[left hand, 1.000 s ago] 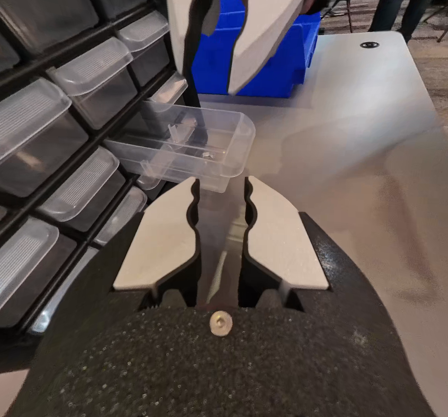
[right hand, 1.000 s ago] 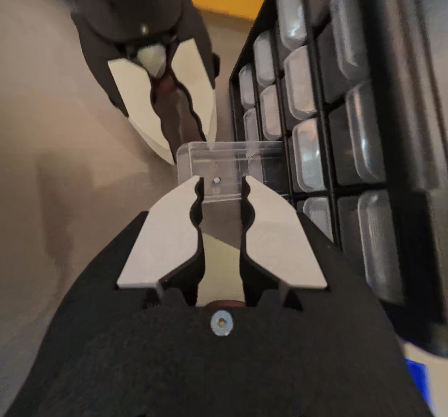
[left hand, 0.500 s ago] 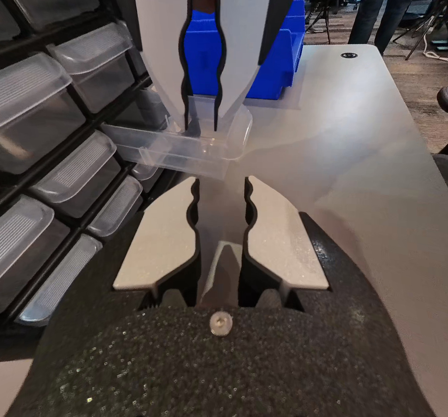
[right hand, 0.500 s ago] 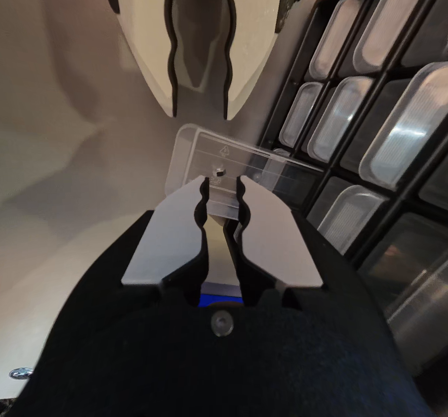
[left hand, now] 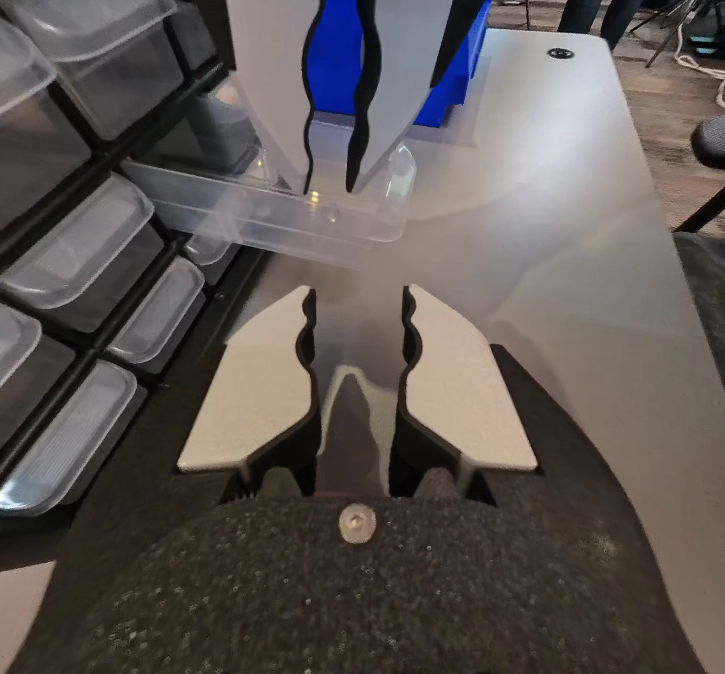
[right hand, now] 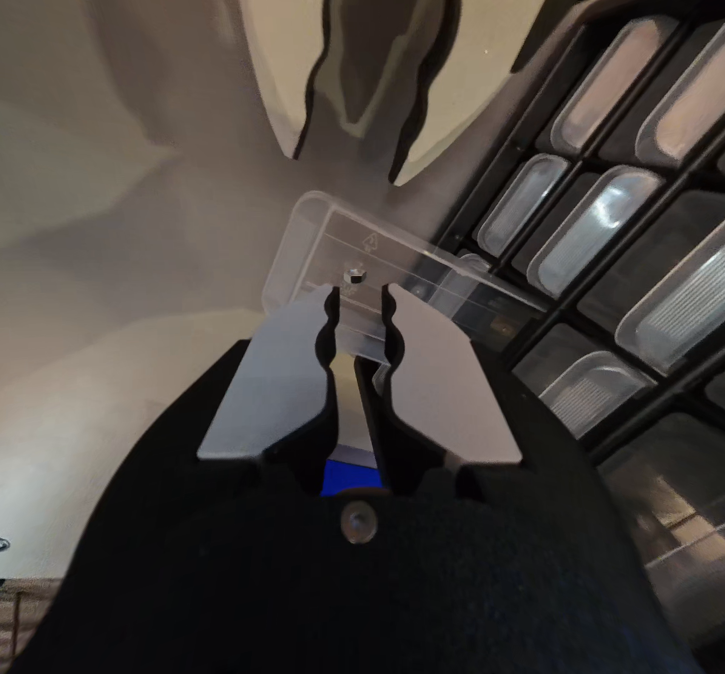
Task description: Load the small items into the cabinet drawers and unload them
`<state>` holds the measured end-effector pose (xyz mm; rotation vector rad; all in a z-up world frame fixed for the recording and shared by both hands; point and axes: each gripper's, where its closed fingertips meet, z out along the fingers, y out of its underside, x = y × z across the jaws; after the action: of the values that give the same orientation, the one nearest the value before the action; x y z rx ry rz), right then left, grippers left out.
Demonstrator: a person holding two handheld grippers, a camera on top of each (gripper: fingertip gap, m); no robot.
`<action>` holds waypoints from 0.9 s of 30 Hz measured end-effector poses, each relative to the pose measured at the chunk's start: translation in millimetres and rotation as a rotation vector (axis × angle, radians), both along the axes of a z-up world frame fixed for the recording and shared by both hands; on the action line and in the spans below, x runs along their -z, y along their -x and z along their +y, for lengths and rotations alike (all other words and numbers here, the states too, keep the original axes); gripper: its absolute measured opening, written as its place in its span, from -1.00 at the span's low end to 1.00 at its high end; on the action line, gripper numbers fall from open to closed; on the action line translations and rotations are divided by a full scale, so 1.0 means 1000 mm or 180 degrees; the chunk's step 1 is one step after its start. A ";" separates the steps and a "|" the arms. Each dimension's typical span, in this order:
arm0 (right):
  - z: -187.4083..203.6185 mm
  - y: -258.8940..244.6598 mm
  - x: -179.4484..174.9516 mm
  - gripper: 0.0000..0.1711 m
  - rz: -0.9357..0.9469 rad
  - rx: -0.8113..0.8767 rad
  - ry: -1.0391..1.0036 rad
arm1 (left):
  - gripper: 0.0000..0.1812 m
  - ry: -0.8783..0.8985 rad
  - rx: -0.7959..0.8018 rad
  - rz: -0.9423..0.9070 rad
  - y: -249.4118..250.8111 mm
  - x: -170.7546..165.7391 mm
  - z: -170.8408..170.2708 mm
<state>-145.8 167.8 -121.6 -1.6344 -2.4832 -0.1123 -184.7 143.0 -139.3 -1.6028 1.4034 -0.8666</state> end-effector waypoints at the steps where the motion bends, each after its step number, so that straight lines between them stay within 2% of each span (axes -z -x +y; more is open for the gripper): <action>1: -0.002 0.000 0.000 -0.77 -0.0036 -0.0048 0.0027 | -0.54 0.0060 0.0014 0.0002 0.000 0.000 -0.001; 11: -0.001 0.006 0.005 -0.79 -0.0321 -0.0624 -0.0238 | -0.54 0.0016 0.0071 -0.0022 -0.002 -0.004 -0.007; 20: -0.005 0.001 0.006 -0.78 -0.0576 -0.0864 -0.0206 | -0.54 -0.0042 0.0115 0.0050 -0.004 0.003 -0.012; 27: -0.006 0.006 0.008 -0.77 -0.0733 -0.1320 -0.0303 | -0.54 0.0006 0.0110 0.0069 -0.004 0.007 -0.011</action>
<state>-152.0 161.4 -129.9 -1.0939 -2.8790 -0.3756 -180.6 132.1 -146.1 -1.5979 1.4495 -0.8734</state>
